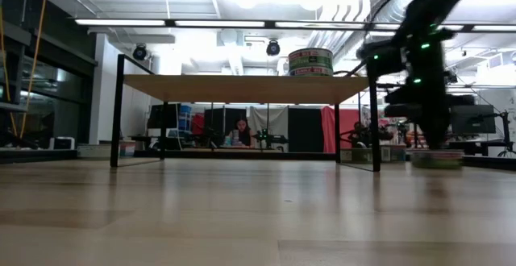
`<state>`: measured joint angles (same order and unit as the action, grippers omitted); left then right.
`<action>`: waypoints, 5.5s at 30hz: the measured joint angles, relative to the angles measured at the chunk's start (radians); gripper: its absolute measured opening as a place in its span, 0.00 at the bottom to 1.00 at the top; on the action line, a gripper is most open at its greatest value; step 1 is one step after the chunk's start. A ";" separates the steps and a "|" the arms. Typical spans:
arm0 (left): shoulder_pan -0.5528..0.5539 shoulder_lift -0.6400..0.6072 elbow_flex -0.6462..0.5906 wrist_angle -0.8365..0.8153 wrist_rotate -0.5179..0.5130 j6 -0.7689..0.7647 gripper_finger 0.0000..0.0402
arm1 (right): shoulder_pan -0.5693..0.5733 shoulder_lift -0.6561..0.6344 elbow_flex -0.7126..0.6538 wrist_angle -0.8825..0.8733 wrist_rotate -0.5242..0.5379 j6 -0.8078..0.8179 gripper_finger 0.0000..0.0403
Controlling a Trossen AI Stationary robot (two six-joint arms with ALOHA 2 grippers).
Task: Stack canned seafood by type on shelf
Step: Stack the green white tuna can on top of the other green white tuna can on the shelf
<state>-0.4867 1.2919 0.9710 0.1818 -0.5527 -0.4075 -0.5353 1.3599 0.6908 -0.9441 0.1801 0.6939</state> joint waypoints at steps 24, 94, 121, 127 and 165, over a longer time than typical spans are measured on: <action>0.003 0.000 0.000 -0.057 0.053 0.106 0.00 | 0.812 -0.170 -0.132 0.185 -0.204 0.800 0.00; 0.109 0.633 -0.118 0.282 0.364 0.096 0.00 | 0.926 0.413 0.296 0.697 -0.038 0.020 0.00; 0.122 0.495 -0.119 -0.152 0.316 0.095 0.00 | 0.934 0.385 0.598 0.577 -0.033 -0.187 0.00; 0.117 0.299 -0.179 -0.349 0.230 0.001 0.00 | 0.874 0.393 0.681 0.536 -0.264 -0.287 0.08; -0.115 0.114 -0.301 -0.131 -0.087 -0.482 0.00 | 0.943 0.442 0.604 0.178 -0.075 -0.537 0.45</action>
<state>-0.6022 1.4058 0.6704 0.0506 -0.6399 -0.8893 0.4079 1.8023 1.2952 -0.7665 0.1050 0.1566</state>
